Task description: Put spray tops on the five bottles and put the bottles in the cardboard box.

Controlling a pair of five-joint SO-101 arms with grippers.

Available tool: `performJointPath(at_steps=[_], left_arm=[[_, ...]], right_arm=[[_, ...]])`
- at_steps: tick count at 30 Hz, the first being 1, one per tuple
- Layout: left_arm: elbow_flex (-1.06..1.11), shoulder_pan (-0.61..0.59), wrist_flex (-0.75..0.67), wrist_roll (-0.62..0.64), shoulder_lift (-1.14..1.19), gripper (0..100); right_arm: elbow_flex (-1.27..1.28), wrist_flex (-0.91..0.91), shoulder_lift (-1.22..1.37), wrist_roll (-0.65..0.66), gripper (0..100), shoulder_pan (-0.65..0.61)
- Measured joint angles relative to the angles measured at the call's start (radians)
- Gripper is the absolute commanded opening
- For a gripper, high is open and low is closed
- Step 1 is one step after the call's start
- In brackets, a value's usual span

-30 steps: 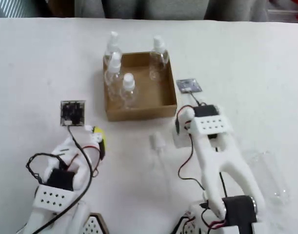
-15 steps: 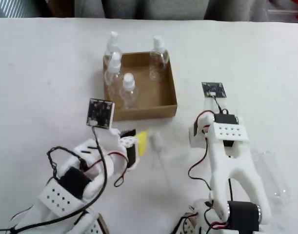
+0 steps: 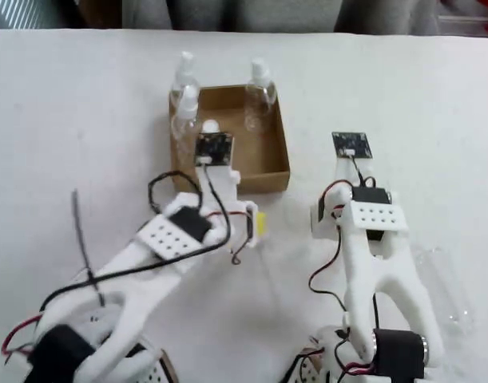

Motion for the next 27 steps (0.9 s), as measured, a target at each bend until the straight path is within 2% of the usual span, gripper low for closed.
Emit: performJointPath(at_steps=[4,7,14,22,24,27], left_arm=[[-0.041,0.058,-0.008,0.025,0.126,21],[-0.048,0.092,-0.072,0.052,0.201,21],[-0.098,0.089,-0.130,0.097,0.350,21],[-0.126,0.063,-0.141,0.097,0.387,21],[-0.126,0.063,-0.164,0.097,0.390,17],[-0.127,0.061,-0.172,0.097,0.390,6]], right_arm=[[0.000,0.000,0.000,0.000,22.6,0.000],[0.000,0.000,0.000,0.000,22.6,0.000],[0.008,0.000,0.000,0.000,22.6,-0.003],[0.020,-0.005,0.000,0.000,22.6,-0.029],[0.025,-0.012,0.000,0.000,22.6,-0.029],[0.025,-0.012,0.000,0.000,22.6,-0.031]])
